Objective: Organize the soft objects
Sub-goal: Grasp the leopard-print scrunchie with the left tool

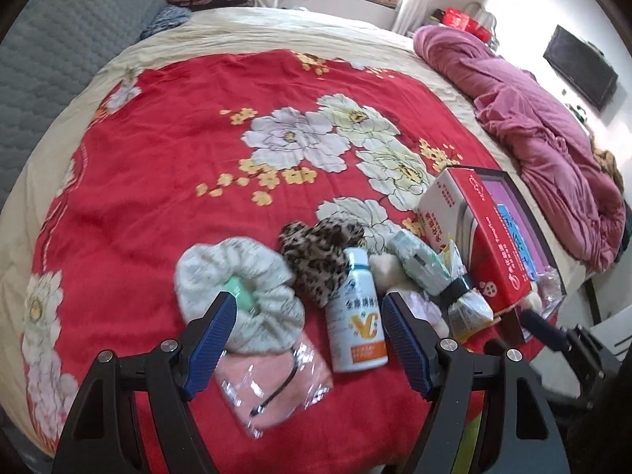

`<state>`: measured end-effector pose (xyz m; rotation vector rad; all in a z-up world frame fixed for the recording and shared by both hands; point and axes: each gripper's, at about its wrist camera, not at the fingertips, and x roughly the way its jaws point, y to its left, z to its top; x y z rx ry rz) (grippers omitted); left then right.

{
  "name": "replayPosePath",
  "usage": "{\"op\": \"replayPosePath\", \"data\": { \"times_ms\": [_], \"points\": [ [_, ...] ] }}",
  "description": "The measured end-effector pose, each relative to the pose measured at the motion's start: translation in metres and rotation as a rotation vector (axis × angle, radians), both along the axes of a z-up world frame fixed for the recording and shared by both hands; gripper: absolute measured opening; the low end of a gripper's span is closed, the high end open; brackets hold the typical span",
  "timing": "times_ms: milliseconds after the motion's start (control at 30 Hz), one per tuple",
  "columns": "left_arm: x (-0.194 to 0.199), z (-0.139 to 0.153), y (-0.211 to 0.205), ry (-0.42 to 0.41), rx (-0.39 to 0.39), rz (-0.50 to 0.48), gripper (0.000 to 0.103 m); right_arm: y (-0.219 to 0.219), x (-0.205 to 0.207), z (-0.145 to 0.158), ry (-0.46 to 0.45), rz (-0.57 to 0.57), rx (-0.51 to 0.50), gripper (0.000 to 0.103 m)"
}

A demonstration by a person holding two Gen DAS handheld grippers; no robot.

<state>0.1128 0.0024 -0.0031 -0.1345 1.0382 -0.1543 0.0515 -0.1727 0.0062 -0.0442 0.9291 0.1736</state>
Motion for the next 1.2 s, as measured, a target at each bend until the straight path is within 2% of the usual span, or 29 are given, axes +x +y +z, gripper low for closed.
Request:
{"op": "replayPosePath", "data": {
  "times_ms": [200, 367, 467, 567, 633, 800, 900, 967, 1000, 1133, 1200],
  "points": [
    [0.033, -0.016, -0.011, 0.024, 0.031, -0.032, 0.077, -0.01, 0.006, -0.023, 0.049, -0.02, 0.011, 0.055],
    [0.052, -0.026, -0.008, 0.045, 0.014, -0.04, 0.077, -0.015, 0.015, -0.034, 0.061, -0.031, 0.015, 0.054],
    [0.059, -0.033, -0.006, 0.057, -0.011, -0.044, 0.078, -0.016, 0.02, -0.04, 0.069, -0.041, 0.021, 0.049],
    [0.066, -0.039, -0.011, 0.059, 0.019, -0.062, 0.078, -0.015, 0.025, -0.044, 0.067, -0.049, 0.007, 0.044],
    [0.07, -0.041, -0.013, 0.062, 0.027, -0.074, 0.078, -0.015, 0.029, -0.049, 0.076, -0.054, 0.006, 0.034],
    [0.078, -0.045, -0.016, 0.059, 0.03, -0.091, 0.077, -0.017, 0.035, -0.058, 0.084, -0.08, 0.014, 0.027],
    [0.084, -0.053, -0.02, 0.081, 0.029, -0.102, 0.065, -0.019, 0.034, -0.057, 0.071, -0.079, 0.033, 0.025],
    [0.088, -0.059, -0.023, 0.098, 0.03, -0.11, 0.047, -0.019, 0.033, -0.056, 0.062, -0.073, 0.04, 0.024],
    [0.09, -0.061, -0.024, 0.106, 0.03, -0.114, 0.043, -0.02, 0.033, -0.055, 0.061, -0.072, 0.046, 0.024],
    [0.092, -0.062, -0.029, 0.091, 0.037, -0.125, 0.013, -0.024, 0.031, -0.05, 0.051, -0.073, 0.075, 0.024],
    [0.094, -0.065, -0.028, 0.105, 0.01, -0.123, 0.01, -0.024, 0.03, -0.044, 0.033, -0.067, 0.077, 0.024]
  ]
}}
